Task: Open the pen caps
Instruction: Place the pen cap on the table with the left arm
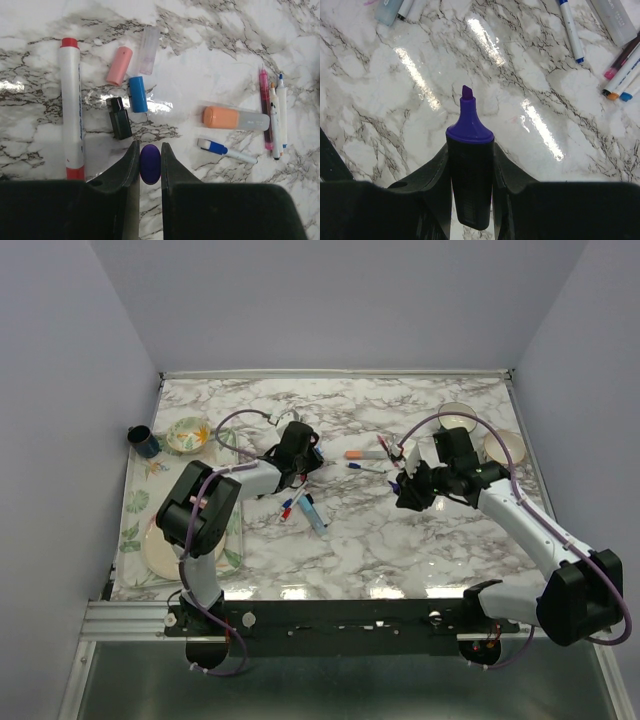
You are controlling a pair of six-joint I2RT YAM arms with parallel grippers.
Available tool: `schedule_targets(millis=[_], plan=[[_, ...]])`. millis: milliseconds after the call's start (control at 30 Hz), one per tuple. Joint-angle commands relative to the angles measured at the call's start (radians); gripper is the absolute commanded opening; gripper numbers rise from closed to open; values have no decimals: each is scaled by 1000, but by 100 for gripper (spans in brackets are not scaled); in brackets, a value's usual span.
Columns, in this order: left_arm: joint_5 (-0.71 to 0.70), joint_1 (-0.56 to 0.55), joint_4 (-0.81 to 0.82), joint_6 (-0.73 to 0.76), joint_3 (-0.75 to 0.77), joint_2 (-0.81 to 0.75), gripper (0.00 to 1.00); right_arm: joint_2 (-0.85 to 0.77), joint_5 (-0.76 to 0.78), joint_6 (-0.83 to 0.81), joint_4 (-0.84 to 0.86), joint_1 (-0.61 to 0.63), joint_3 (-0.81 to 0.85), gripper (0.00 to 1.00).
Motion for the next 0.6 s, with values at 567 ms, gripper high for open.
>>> schedule_targets(millis=[567], plan=[[-5,33,-176,97,208,122,45,-9,29,15,18,-12,1,1]])
